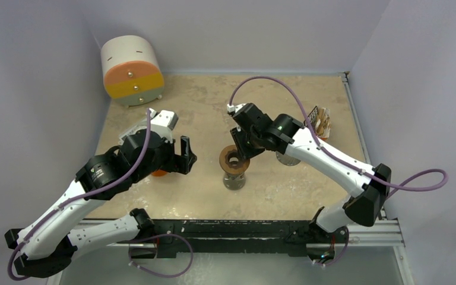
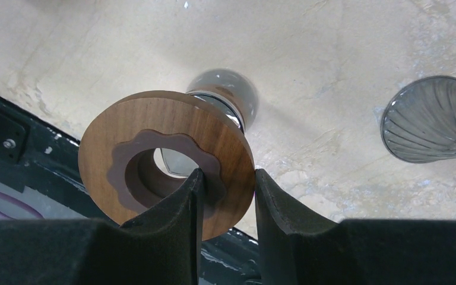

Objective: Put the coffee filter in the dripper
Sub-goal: Place the dripper holder onto the coffee server.

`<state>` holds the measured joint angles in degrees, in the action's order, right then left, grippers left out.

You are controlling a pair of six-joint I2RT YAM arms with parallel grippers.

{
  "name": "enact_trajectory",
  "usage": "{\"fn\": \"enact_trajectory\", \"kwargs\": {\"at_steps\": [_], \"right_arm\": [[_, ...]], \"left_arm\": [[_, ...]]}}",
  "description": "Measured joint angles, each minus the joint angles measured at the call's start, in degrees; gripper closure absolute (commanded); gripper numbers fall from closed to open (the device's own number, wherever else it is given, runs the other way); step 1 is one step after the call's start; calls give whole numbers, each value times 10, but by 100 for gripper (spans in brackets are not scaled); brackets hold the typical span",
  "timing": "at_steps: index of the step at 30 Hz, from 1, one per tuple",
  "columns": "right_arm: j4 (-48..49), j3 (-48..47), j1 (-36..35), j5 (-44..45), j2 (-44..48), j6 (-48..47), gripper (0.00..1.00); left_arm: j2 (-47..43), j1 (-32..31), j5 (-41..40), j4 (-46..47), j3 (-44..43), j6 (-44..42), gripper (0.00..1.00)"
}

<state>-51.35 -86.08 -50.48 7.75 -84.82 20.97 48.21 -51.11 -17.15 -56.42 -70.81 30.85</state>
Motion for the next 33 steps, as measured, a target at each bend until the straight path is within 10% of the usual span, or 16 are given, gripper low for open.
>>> {"fn": "enact_trajectory", "kwargs": {"at_steps": [33], "right_arm": [[15, 51, -21, 21, -40, 21, 100]], "left_arm": [[5, 0, 0, 0, 2, 0, 19]]}}
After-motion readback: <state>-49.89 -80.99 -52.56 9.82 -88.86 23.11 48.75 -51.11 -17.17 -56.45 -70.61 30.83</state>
